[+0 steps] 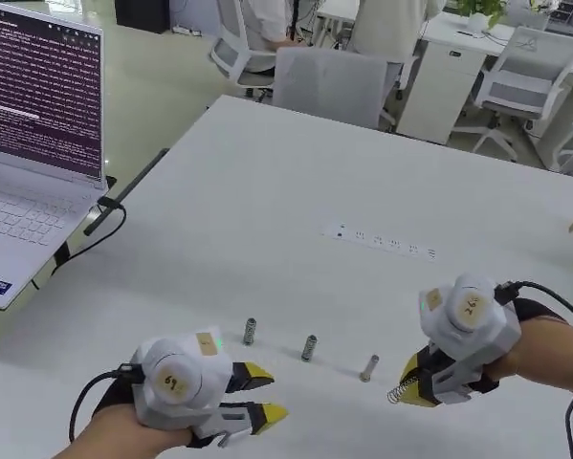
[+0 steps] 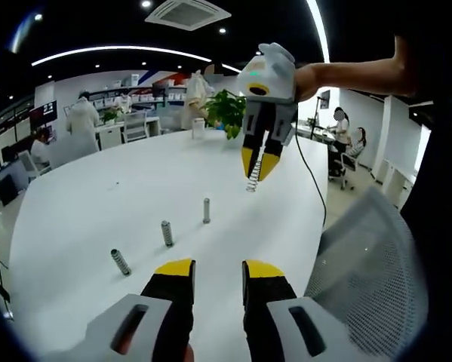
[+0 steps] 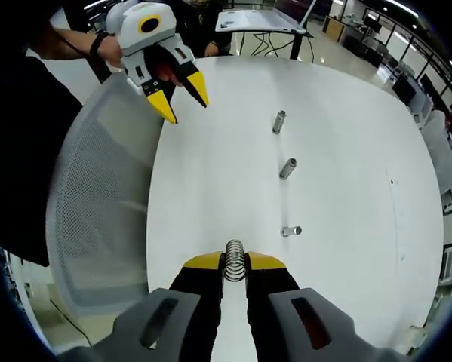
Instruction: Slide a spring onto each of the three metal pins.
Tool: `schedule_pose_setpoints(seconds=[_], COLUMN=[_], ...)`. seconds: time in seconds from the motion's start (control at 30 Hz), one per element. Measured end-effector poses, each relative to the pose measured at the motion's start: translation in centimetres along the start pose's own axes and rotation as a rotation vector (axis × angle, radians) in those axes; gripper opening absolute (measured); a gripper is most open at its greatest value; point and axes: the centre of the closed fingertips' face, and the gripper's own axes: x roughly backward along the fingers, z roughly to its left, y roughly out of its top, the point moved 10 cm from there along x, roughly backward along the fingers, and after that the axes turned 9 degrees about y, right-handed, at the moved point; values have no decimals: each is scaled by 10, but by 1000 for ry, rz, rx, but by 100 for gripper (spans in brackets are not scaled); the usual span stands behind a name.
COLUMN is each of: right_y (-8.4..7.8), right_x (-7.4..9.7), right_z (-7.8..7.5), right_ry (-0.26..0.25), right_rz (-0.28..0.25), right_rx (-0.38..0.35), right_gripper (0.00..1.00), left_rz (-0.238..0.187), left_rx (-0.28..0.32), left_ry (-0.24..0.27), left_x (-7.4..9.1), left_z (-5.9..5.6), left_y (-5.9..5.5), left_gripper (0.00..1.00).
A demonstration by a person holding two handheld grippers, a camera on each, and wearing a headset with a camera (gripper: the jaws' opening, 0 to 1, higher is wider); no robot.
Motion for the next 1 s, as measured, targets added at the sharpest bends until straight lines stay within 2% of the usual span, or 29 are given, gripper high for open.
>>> schedule_pose_setpoints(seconds=[0.27,0.57,1.0], right_y=[-3,-3,0], right_x=[-1,-7,-11], right_z=[-15,-34,-60], right_ry=[-16,-12,-13], right_rz=[14,27,35], right_rx=[-20,-36,-48], right_gripper=[8,8,9], left_rz=[18,22,55], left_rx=[52,95,123], left_ry=[79,165,198], left_x=[18,34,46], left_z=[19,35,41], left_y=[-15,-23,-33], left_gripper=[24,33,41])
